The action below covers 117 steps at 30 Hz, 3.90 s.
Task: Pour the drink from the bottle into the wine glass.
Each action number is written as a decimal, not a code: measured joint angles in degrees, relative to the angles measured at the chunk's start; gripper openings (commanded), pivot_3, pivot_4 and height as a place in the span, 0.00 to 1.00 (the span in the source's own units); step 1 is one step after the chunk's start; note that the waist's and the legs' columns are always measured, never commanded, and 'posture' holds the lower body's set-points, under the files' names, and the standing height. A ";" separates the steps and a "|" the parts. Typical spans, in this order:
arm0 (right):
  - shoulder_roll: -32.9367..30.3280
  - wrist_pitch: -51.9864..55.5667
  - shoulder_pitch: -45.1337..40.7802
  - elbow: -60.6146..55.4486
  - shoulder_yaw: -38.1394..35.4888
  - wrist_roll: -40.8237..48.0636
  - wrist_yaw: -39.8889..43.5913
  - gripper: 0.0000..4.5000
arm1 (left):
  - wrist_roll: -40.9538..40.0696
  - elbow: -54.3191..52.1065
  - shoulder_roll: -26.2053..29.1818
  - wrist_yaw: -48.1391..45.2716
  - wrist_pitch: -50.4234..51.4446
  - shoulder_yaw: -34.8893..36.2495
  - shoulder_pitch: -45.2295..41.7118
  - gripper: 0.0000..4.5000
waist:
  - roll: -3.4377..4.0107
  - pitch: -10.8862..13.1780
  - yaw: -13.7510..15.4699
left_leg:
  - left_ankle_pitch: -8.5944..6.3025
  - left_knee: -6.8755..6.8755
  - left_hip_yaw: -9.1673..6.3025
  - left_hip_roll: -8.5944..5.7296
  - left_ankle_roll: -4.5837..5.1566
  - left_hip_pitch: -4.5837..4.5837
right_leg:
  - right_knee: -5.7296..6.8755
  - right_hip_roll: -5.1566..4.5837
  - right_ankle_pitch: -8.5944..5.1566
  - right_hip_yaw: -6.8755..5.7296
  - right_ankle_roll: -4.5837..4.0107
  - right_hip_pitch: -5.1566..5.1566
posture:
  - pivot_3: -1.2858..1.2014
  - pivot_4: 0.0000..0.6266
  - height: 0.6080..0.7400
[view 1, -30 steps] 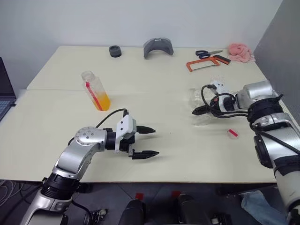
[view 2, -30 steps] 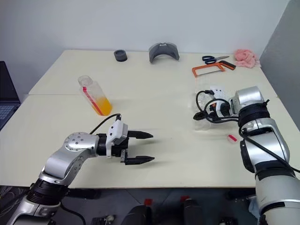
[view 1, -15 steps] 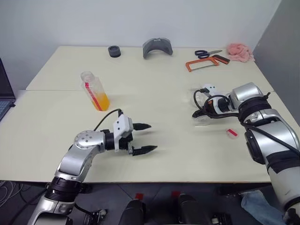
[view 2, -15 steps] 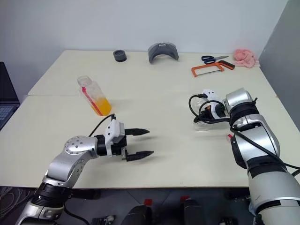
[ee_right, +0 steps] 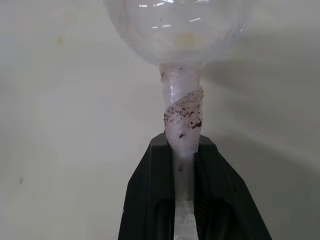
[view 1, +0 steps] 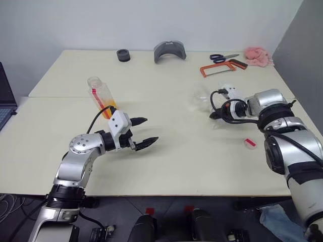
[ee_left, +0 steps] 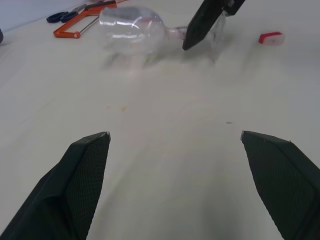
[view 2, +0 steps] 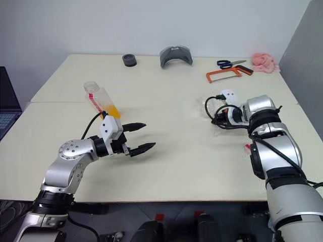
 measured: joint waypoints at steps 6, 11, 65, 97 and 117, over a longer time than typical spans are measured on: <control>1.40 -6.97 10.74 -12.46 -7.06 3.79 -7.92 0.03 | -0.11 -0.10 -0.42 1.58 0.92 0.30 -0.11 1.00 | -0.07 -0.05 -0.09 | 0.00 -0.01 0.01 0.05 0.00 -0.05 | -0.02 -0.03 0.00 0.00 0.00 0.00 | 0.52 0.24 1.00; 2.55 -6.79 23.31 -31.05 -9.20 5.95 -11.31 0.03 | -0.12 -0.26 -0.40 1.69 1.42 0.22 -0.28 1.00 | -0.11 -0.14 0.10 | -0.01 0.04 -0.07 0.07 0.01 0.10 | 0.01 -0.01 0.00 -0.06 0.01 0.17 | 0.52 0.24 1.00; -1.58 4.91 45.53 -61.40 -6.61 15.32 -13.70 0.01 | 0.01 1.50 -1.11 -1.82 2.15 -1.48 -3.62 1.00 | -0.36 -0.71 0.49 | -0.01 0.00 -0.10 0.01 0.02 0.19 | -0.05 0.10 -0.01 -0.01 0.01 0.22 | 0.52 0.24 1.00; -16.28 -10.05 51.62 -65.95 2.17 7.89 -5.85 0.89 | 0.05 1.65 -1.13 -1.91 2.07 -1.49 -2.31 1.00 | -0.37 -0.70 1.75 | -0.01 0.05 -0.08 0.00 0.02 0.13 | -0.13 -0.03 -0.02 -0.04 0.04 0.28 | 0.52 0.24 1.00; -29.97 -81.52 41.51 -43.45 14.97 -30.29 -18.01 0.96 | -0.13 1.55 -1.55 -4.51 1.59 -2.07 -2.25 1.00 | -0.27 -0.59 1.01 | 0.00 -0.01 0.13 0.01 -0.01 0.16 | -0.16 0.11 -0.01 0.07 0.03 0.18 | 0.52 0.24 1.00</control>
